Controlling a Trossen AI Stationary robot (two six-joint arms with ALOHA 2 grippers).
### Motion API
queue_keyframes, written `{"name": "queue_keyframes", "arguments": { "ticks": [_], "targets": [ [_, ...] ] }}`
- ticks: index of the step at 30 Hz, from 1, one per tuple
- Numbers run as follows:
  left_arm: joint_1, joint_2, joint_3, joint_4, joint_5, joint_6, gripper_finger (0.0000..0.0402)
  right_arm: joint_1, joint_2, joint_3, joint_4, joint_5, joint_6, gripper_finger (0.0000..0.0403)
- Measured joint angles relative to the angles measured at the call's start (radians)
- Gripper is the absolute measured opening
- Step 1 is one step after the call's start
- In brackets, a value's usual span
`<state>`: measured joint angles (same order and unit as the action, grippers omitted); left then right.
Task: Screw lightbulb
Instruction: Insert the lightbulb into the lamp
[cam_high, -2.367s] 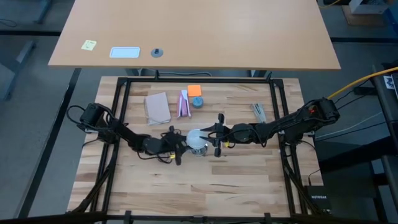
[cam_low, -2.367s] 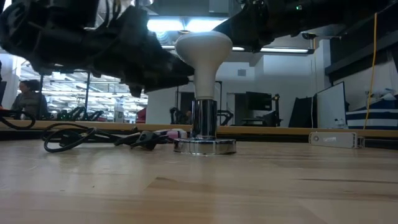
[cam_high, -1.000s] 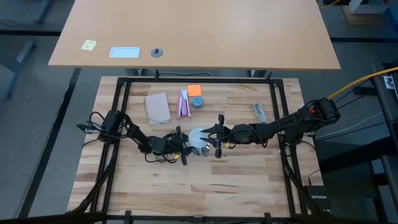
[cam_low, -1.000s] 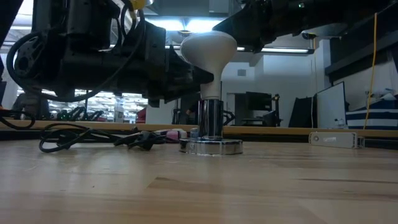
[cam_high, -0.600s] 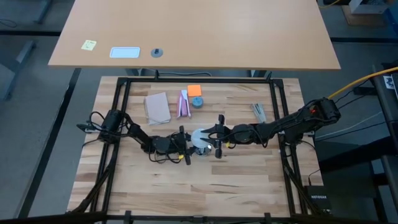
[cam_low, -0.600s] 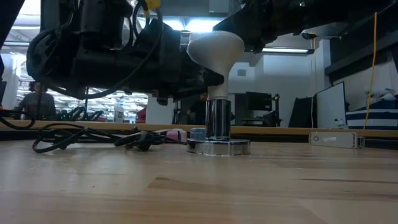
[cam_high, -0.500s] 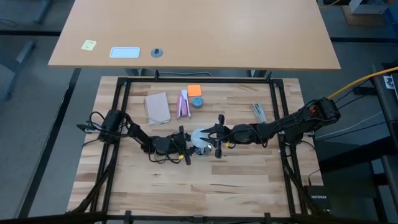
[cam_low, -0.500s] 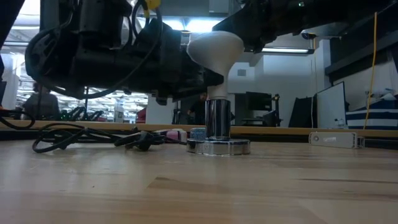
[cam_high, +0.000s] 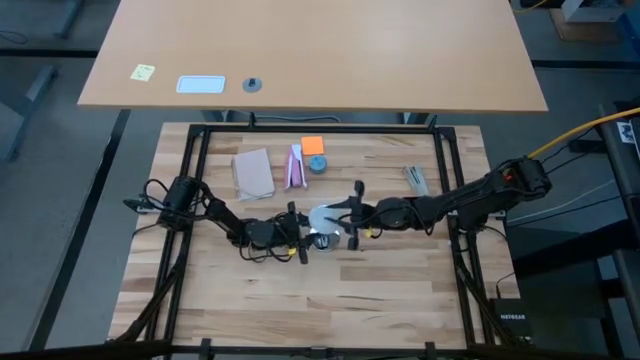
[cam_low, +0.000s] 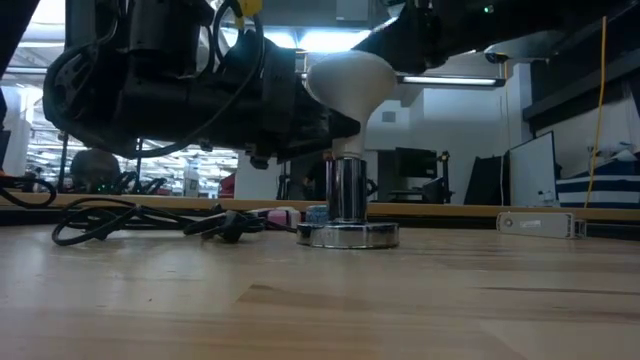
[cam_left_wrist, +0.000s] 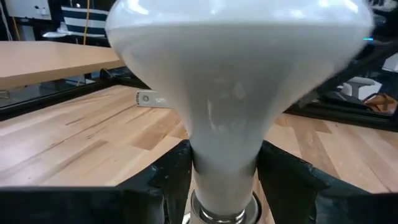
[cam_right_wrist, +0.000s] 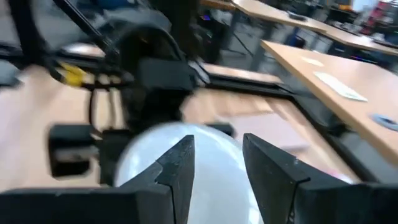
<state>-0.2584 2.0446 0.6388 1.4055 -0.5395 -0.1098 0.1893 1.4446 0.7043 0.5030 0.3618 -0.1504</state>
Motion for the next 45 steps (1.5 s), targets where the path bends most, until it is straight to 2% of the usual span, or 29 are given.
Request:
{"name": "queue_keyframes", "arguments": {
  "ticks": [5,9,12,16,19,26,30,45],
  "targets": [
    [-0.002,0.000,0.000,-0.003,-0.002,0.008,0.0166,-0.002,-0.113,-0.002,-0.188,0.115,-0.015,0.0143],
    [-0.003,0.000,-0.001,-0.003,-0.003,0.008,0.0166,-0.001,-0.178,-0.001,-0.293,0.126,-0.010,0.0143],
    [-0.003,0.000,-0.002,-0.006,-0.003,0.007,0.0166,-0.001,-0.188,0.001,-0.374,0.137,0.064,0.0143],
    [-0.008,0.000,-0.002,-0.017,-0.004,0.007,0.0166,0.000,-0.122,0.001,-0.481,0.116,0.230,0.0143],
    [-0.016,-0.002,-0.002,-0.043,-0.008,0.008,0.0166,0.000,-0.038,0.001,-0.462,0.063,0.294,0.0143],
    [-0.030,0.001,-0.004,-0.076,-0.010,0.005,0.0166,0.000,0.158,0.002,-0.282,-0.017,0.304,0.0143],
    [-0.030,0.001,-0.005,-0.095,-0.007,0.001,0.0166,0.001,0.230,0.002,-0.253,-0.046,0.334,0.0143],
    [-0.030,0.001,-0.005,-0.105,-0.007,0.008,0.0166,0.001,0.242,0.003,-0.206,-0.004,0.358,0.0143]
  ]
}}
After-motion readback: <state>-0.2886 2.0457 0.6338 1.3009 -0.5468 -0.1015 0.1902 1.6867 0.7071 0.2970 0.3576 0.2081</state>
